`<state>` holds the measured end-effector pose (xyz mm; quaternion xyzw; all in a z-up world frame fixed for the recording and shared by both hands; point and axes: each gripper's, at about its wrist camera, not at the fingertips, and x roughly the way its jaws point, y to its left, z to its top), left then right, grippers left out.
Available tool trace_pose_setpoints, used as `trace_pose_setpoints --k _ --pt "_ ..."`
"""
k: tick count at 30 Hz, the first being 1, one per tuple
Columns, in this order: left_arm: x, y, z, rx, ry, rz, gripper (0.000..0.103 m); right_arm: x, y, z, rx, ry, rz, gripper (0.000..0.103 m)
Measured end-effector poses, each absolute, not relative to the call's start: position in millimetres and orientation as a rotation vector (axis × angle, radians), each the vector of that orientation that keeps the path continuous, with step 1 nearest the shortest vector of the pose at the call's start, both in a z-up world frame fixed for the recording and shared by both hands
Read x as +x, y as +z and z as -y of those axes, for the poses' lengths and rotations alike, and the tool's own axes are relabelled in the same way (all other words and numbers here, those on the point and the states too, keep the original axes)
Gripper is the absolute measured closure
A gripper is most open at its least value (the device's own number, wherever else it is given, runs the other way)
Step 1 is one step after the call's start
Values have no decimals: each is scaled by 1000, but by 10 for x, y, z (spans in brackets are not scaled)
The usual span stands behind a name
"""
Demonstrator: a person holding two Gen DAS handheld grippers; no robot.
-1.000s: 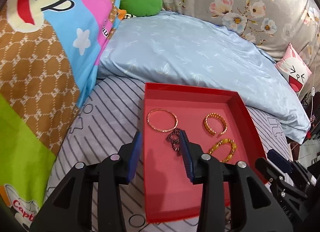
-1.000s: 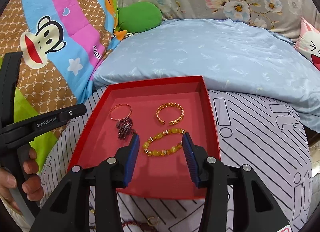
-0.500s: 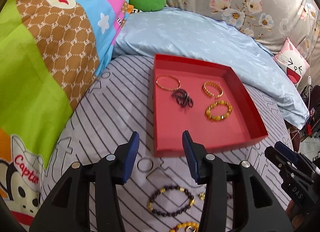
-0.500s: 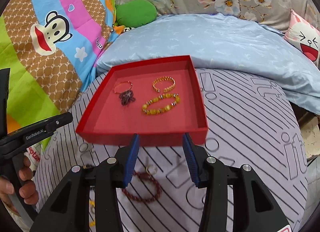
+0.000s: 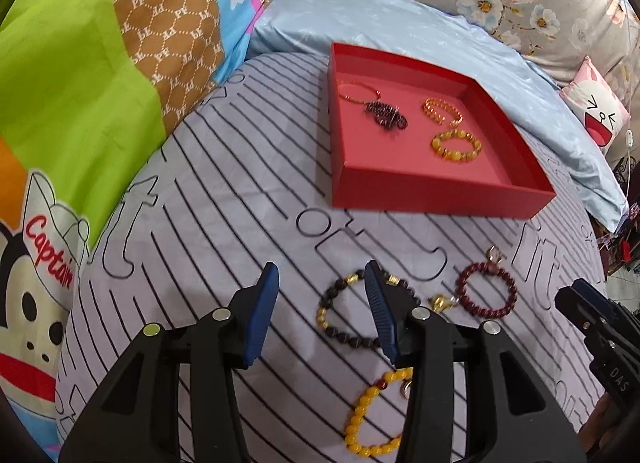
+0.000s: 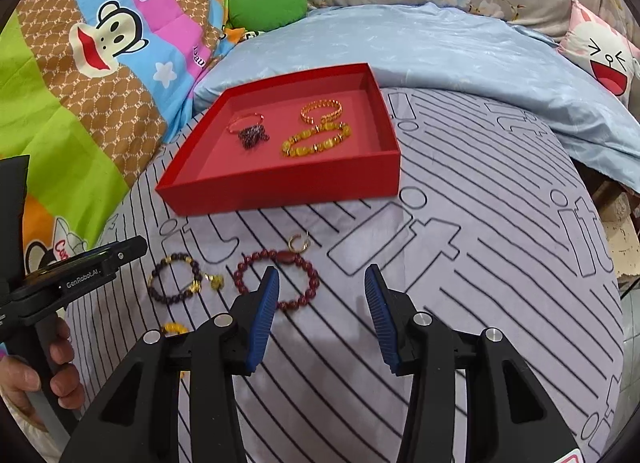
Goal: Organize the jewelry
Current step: 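Move both tools back toward the dark beaded and red beaded bracelets, then grasp the dark red beaded bracelet with the right tool while the left tool grasps the black-and-gold beaded bracelet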
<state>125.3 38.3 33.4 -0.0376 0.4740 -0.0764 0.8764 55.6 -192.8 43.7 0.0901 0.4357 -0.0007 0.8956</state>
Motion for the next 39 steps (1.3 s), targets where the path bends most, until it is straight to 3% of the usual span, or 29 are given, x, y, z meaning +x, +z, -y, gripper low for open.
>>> trace_pose_setpoints --k 17,31,39 --pt "1253 26 -231 7 -133 -989 61 440 201 1937 203 -19 -959 59" --pt "1243 27 -126 15 -176 -975 94 734 146 1842 166 -5 -952 62" --pt "1249 30 -112 1 -186 -984 95 925 108 1763 133 -3 -959 72"
